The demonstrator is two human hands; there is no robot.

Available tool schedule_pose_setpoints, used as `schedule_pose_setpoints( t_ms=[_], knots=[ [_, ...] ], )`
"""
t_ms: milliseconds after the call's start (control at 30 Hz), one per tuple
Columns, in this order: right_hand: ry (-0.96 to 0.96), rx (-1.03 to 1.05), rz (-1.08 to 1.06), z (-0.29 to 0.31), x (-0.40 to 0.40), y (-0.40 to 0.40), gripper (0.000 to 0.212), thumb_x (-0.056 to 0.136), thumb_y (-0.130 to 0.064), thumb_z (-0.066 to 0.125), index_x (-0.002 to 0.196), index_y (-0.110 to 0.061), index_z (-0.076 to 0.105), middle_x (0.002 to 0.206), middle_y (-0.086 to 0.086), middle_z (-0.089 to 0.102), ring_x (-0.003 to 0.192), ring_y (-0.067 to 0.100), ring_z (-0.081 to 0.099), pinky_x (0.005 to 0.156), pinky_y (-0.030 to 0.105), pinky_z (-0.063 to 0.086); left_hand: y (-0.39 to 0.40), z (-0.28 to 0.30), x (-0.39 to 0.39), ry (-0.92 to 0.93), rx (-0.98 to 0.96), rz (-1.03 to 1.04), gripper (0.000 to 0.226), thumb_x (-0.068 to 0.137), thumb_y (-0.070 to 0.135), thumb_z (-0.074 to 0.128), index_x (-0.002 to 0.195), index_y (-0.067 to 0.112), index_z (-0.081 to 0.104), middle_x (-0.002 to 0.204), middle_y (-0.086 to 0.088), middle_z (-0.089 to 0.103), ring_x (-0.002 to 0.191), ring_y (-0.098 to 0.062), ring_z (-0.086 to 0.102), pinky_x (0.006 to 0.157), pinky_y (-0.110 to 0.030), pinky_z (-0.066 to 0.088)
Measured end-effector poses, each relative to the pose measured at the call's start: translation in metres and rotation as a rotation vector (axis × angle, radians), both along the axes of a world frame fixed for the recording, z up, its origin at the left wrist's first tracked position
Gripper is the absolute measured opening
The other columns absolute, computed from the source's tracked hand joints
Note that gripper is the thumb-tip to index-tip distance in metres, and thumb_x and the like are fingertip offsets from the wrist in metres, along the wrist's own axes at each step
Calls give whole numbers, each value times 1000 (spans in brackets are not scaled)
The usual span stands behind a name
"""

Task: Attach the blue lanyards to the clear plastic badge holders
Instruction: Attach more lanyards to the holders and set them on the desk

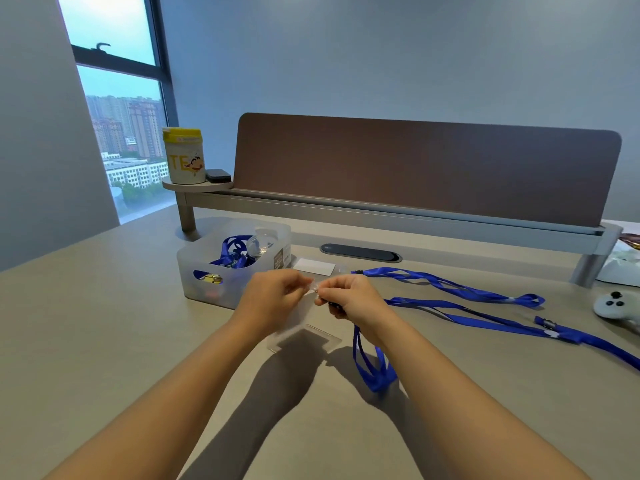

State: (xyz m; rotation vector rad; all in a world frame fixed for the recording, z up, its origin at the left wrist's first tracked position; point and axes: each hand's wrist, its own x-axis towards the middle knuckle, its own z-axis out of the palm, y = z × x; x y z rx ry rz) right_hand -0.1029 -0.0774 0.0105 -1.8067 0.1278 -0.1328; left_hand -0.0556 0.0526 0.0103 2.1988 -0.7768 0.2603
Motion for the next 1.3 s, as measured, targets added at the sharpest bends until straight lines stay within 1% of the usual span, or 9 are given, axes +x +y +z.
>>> schedule_pose_setpoints(
  t_ms=[133, 300, 433, 633, 767, 900, 1133, 1233, 1300],
  knots=[
    [-106, -38, -13, 11, -2, 6, 24, 90, -6, 48, 72, -15, 59, 68, -2, 56, 64, 6, 50, 61, 15, 43, 0, 16, 0, -56, -13, 21, 29, 81, 18, 59, 104, 2, 64, 106, -16, 69, 90, -19, 62, 77, -21, 43],
    [-176, -126, -27, 20, -5, 9, 21, 91, -6, 47, 102, 5, 61, 68, -3, 55, 65, 4, 51, 61, 12, 42, 4, 27, -1, -76, -37, 8, 26, 80, 18, 60, 99, 1, 66, 102, -17, 70, 81, -15, 57, 72, -19, 45],
    [-203, -157, -45, 24, -7, 11, 21, 91, -6, 47, 102, 7, 60, 68, -2, 53, 65, 5, 50, 60, 13, 42, 2, 28, -2, -57, -64, -11, 25, 82, 18, 58, 98, 0, 67, 98, -18, 70, 76, -13, 55, 61, -8, 40],
    [-228, -218, -90, 24, -6, 12, 22, 92, -9, 47, 103, 6, 60, 68, -4, 51, 62, 5, 48, 59, 13, 41, -2, 29, -5, -66, -142, -6, 23, 85, 15, 54, 95, -2, 66, 97, -18, 69, 77, -15, 53, 62, -13, 40],
    [-241, -268, -110, 22, -3, 12, 21, 92, -9, 47, 103, 4, 60, 67, -6, 50, 61, 3, 48, 58, 12, 39, -3, 25, -3, -60, -195, -16, 21, 85, 13, 54, 91, -4, 66, 89, -17, 67, 68, -10, 52, 62, -15, 41],
    [-263, -349, -127, 21, -2, 15, 21, 92, -10, 48, 100, 4, 61, 68, -4, 50, 61, 3, 46, 58, 13, 39, -3, 21, -1, 4, -273, -22, 19, 85, 10, 54, 85, -4, 66, 79, -8, 61, 66, -7, 52, 63, -22, 46],
    [-271, -411, -124, 23, 2, 18, 21, 92, -11, 48, 100, 3, 61, 86, 8, 54, 79, 18, 51, 67, 24, 44, -3, 19, 0, 152, -401, -31, 19, 86, 7, 51, 86, -7, 65, 69, -4, 58, 66, -10, 54, 54, -10, 47],
    [-259, -387, -100, 23, 2, 17, 20, 92, -10, 48, 100, 3, 61, 77, 4, 55, 71, 15, 52, 66, 25, 47, 0, 21, 1, 255, -478, -54, 17, 86, 6, 51, 80, -2, 65, 67, -1, 58, 66, -10, 55, 50, -3, 48],
    [-234, -286, -67, 27, 2, 14, 21, 92, -10, 48, 100, 4, 61, 68, 0, 53, 59, 9, 50, 56, 16, 46, 5, 24, 0, 372, -510, -124, 19, 87, 12, 50, 74, 12, 63, 73, -1, 62, 72, -14, 59, 56, -11, 52]
  ],
)
